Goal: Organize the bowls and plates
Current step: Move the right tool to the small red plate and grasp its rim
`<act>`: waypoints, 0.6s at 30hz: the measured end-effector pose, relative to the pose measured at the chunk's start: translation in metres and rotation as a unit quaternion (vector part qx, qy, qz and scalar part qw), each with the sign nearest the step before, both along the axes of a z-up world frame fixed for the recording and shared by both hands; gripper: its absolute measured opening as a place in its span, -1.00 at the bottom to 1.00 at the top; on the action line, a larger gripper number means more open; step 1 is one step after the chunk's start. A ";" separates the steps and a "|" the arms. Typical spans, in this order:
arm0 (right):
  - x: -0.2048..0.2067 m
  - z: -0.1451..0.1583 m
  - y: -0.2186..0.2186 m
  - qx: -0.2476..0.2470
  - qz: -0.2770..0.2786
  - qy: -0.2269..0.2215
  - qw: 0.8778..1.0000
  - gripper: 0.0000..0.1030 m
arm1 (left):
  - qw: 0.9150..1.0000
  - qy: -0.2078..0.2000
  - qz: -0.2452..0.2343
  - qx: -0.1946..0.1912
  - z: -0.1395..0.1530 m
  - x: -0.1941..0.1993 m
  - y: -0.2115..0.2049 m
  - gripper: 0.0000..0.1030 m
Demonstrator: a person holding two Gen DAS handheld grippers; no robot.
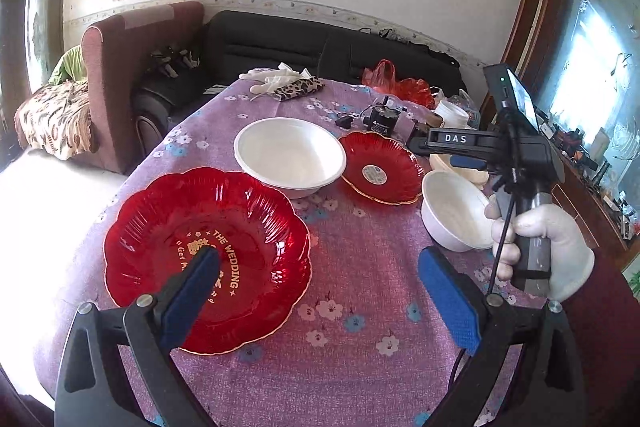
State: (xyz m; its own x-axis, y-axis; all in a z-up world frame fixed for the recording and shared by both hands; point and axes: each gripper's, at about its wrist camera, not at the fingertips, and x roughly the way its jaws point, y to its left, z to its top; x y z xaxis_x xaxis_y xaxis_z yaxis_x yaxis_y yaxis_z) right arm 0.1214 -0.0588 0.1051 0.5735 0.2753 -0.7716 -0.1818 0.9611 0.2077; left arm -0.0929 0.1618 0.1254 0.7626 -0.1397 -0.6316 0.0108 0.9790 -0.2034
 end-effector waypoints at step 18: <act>0.109 -0.038 0.007 -0.066 0.013 0.075 0.995 0.57 | 0.996 0.063 -0.045 -0.045 -0.056 0.039 -0.012 0.92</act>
